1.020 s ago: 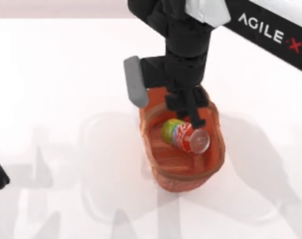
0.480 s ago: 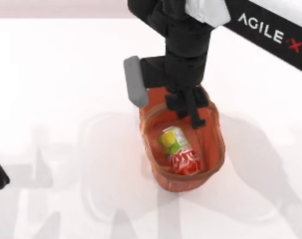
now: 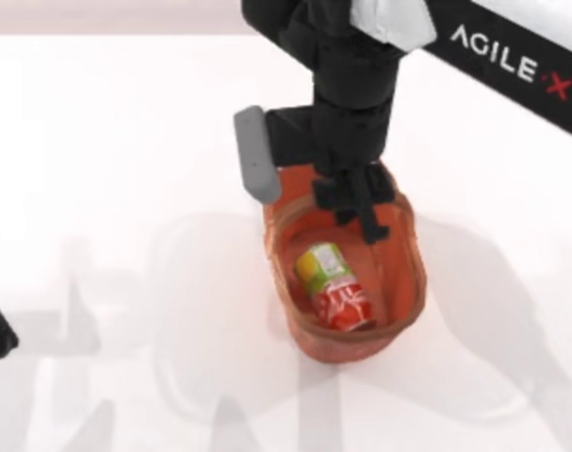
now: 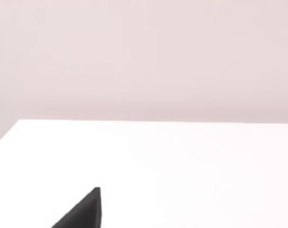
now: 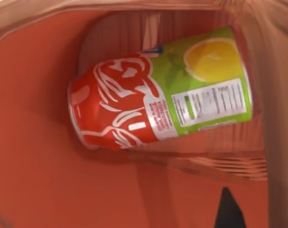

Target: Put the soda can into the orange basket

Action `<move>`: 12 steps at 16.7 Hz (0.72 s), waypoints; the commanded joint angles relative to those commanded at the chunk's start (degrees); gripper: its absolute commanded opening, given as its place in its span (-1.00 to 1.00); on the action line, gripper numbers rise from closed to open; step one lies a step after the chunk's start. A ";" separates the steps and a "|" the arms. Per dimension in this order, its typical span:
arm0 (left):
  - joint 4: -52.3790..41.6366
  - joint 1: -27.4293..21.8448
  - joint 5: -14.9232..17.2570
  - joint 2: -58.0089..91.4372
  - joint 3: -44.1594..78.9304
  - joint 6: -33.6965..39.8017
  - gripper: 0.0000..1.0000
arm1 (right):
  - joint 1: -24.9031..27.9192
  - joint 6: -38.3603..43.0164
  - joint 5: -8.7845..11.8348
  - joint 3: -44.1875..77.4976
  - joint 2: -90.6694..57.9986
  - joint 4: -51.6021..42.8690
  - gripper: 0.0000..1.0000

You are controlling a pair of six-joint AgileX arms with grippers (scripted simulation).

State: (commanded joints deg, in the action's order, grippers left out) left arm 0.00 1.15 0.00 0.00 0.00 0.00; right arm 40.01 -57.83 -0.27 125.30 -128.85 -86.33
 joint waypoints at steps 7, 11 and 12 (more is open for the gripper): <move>0.00 0.00 0.00 0.00 0.00 0.00 1.00 | 0.00 0.00 0.00 0.00 0.00 0.00 -1.00; 0.00 0.00 0.00 0.00 0.00 0.00 1.00 | -0.10 -0.04 -0.01 0.24 -0.08 -0.19 -1.00; 0.00 0.00 0.00 0.00 0.00 0.00 1.00 | -0.20 -0.21 0.00 1.05 -0.25 -1.00 -1.00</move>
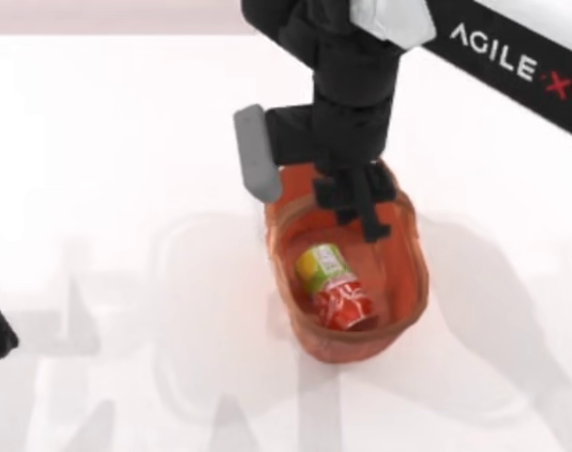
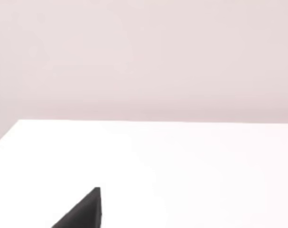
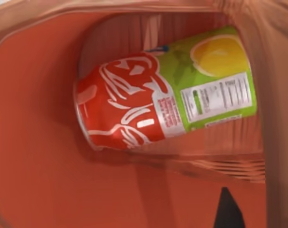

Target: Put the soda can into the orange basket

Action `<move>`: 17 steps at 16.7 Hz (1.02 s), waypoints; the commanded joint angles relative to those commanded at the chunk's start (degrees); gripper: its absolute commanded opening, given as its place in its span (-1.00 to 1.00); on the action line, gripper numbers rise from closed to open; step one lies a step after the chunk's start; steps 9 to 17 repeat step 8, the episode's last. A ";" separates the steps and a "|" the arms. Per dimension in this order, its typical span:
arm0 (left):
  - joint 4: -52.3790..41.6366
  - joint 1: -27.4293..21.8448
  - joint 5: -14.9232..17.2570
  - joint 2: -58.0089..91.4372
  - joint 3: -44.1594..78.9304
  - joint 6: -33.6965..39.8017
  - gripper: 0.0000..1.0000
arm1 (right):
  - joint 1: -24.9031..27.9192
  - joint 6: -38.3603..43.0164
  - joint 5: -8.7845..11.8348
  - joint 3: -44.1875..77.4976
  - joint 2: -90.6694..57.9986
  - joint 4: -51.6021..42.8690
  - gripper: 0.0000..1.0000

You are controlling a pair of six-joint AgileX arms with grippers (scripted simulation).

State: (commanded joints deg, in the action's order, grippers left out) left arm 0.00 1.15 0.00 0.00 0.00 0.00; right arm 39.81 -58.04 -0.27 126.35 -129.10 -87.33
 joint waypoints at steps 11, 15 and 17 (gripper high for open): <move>0.00 0.00 0.00 0.00 0.00 0.00 1.00 | -1.43 -1.87 -0.02 11.85 -0.40 -11.23 -1.00; 0.00 0.00 0.00 0.00 0.00 0.00 1.00 | -1.43 -1.87 -0.02 11.85 -0.40 -11.23 -1.00; 0.00 0.00 0.00 0.00 0.00 0.00 1.00 | -1.43 -1.87 -0.02 11.85 -0.40 -11.23 -1.00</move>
